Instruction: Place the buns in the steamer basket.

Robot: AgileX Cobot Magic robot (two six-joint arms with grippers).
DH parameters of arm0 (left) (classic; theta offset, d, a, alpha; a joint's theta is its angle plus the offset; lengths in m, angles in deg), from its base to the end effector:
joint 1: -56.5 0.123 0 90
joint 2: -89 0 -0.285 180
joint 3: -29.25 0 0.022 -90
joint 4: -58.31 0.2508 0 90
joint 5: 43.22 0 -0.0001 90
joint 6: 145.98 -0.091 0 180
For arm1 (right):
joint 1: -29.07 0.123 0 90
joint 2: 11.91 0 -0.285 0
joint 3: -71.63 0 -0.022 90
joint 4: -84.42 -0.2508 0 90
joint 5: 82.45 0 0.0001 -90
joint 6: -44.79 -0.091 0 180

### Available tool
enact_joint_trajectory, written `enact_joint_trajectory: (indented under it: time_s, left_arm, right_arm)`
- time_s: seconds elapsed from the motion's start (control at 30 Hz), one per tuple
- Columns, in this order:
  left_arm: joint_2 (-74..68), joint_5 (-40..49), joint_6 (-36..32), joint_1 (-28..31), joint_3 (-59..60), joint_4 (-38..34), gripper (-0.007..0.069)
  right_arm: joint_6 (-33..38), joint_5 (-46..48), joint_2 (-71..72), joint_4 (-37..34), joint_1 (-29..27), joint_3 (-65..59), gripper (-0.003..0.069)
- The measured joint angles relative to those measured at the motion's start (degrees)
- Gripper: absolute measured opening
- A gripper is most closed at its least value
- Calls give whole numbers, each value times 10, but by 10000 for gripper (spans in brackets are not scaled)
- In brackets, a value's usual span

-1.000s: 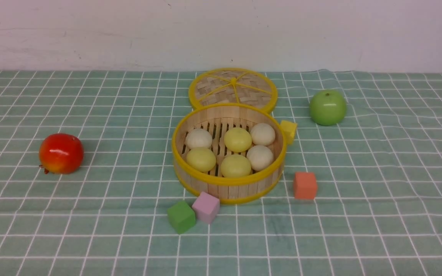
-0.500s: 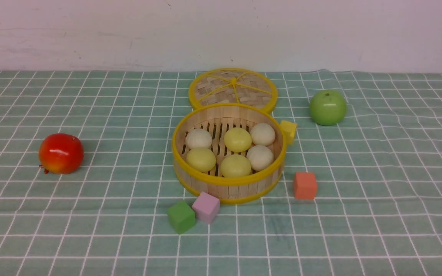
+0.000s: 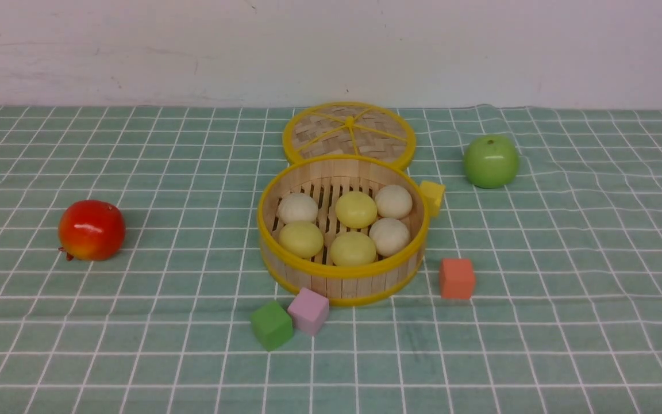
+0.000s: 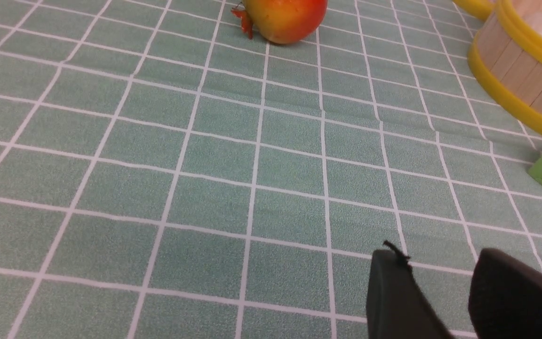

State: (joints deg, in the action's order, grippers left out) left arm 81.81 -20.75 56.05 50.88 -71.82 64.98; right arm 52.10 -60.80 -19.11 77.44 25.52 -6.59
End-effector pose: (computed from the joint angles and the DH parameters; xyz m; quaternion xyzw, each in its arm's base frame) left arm 0.0523 -0.0011 0.1687 -0.0853 0.8067 -0.0912 0.5776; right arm 0.0526 0.0008 0.1741 0.0058 0.8034 -0.0047 0.5955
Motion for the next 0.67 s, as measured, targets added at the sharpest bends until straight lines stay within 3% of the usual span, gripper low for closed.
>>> enact_joint_trajectory:
  time_s: [0.67]
  left_arm:
    - [0, -3, 0, -23, 0, 0, 238]
  right_arm:
    - [0, 0, 0, 0, 0, 0, 81]
